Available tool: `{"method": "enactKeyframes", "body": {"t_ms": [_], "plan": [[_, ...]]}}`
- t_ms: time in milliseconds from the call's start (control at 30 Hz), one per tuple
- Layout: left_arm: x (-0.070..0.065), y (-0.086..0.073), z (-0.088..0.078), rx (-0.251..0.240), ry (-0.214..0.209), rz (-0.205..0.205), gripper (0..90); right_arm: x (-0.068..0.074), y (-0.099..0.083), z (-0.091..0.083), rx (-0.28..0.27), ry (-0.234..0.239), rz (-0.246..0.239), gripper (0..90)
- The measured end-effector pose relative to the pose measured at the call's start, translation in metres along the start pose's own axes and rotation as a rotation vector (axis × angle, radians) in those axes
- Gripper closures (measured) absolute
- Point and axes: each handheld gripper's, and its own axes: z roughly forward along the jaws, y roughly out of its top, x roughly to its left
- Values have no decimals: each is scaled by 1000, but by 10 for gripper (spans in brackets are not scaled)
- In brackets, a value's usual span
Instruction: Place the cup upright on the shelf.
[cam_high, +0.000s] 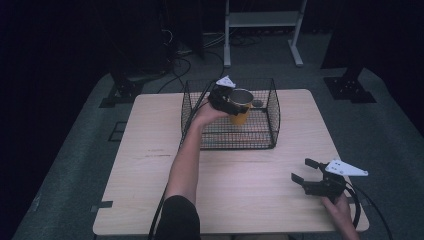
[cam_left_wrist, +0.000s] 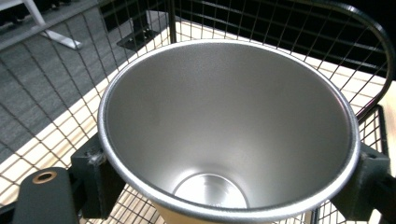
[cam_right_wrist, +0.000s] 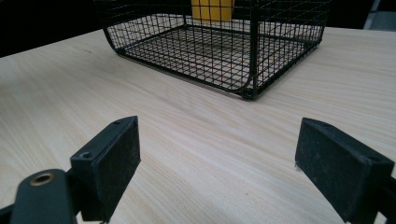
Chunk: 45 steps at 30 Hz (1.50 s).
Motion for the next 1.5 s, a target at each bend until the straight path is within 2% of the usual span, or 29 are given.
{"method": "enactKeyframes", "body": {"t_ms": [33, 67, 100, 267, 900, 1267, 1500], "plan": [[0, -2, 4, 24, -1, 5, 142, 0, 0, 0, -1, 1, -1, 130], [0, -2, 4, 24, -1, 5, 142, 0, 0, 0, -1, 1, -1, 130], [1, -4, 7, 32, -24, -2, 141, 0, 0, 0, -1, 1, 1, 130], [1, -7, 11, 67, -21, 3, 141, 0, 0, 0, -2, 2, 2, 130], [1, -14, 24, 152, -3, 16, 138, 0, 0, 0, -3, 2, 1, 130], [1, -14, 24, 150, 0, 19, 124, 0, 0, 0, -4, 3, 2, 130], [-2, -14, 22, 154, 6, 38, 99, 0, 0, 0, -4, 4, 1, 130]]}}
